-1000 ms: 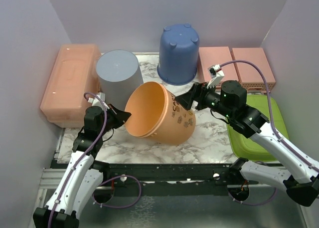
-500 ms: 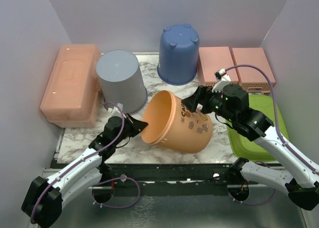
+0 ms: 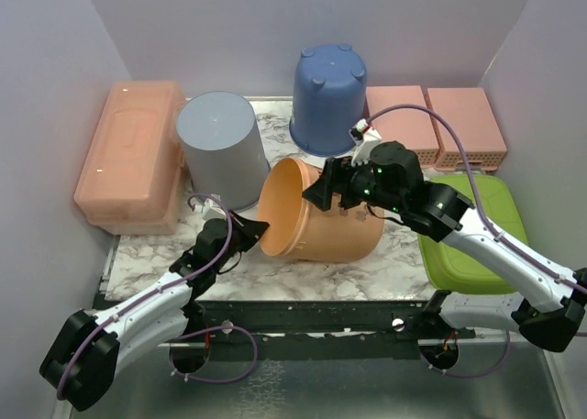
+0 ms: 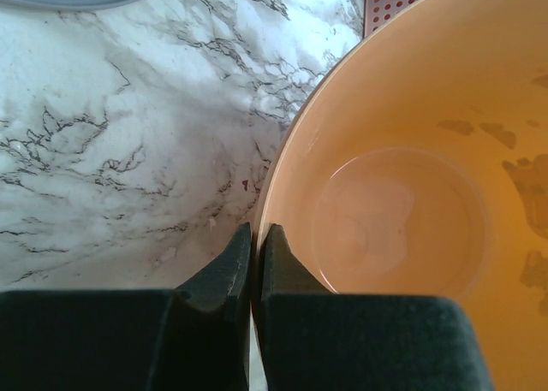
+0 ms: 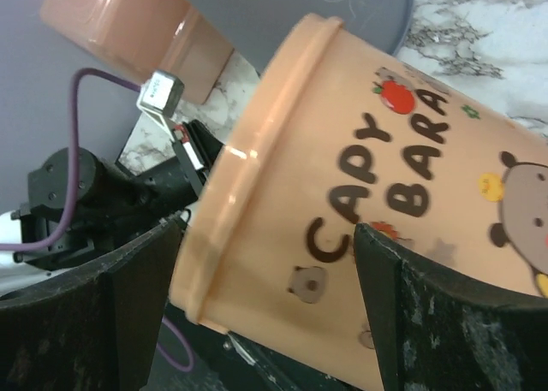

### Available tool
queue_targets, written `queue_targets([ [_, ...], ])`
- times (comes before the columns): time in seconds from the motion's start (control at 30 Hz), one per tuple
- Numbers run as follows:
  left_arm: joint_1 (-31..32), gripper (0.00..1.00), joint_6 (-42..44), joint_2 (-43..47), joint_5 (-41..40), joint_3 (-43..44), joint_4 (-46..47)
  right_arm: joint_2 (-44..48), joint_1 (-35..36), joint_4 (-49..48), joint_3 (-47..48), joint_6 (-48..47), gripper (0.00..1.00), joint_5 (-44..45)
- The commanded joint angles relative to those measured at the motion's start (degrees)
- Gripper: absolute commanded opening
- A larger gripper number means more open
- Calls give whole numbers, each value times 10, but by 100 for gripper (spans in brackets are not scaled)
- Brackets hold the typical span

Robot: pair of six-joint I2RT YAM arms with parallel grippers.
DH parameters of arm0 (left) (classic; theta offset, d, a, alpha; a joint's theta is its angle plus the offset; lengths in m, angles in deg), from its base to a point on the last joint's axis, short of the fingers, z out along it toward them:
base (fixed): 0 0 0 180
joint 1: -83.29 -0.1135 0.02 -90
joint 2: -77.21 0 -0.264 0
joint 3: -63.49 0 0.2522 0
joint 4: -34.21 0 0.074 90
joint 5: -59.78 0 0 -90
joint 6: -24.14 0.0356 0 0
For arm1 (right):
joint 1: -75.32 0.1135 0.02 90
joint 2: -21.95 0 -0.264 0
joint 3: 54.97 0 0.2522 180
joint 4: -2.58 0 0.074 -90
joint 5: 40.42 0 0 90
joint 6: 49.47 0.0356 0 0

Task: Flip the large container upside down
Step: Turn the container upside down at the center of the board.

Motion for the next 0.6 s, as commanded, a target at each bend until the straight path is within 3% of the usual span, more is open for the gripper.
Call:
queue_targets([
  [0.0, 16, 0, 3, -7, -41, 3, 22, -44, 66, 58, 63, -11, 85, 127],
  [0.2, 31, 0, 7, -10, -57, 10, 22, -144, 149, 179, 169, 24, 79, 321],
  [0.27, 34, 0, 7, -9, -59, 10, 22, -174, 163, 209, 188, 51, 70, 359],
  [0.37, 37, 0, 6, -5, -58, 6, 22, -186, 173, 197, 177, 63, 63, 366],
  [0.43, 38, 0, 8, 0, -57, 4, 23, -180, 176, 162, 159, 57, 44, 347],
  [0.5, 38, 0, 15, 2, -53, 4, 22, -171, 177, 124, 139, 51, 32, 327],
  [0.57, 38, 0, 23, 3, -49, 7, 20, -169, 177, 104, 129, 48, 32, 316],
])
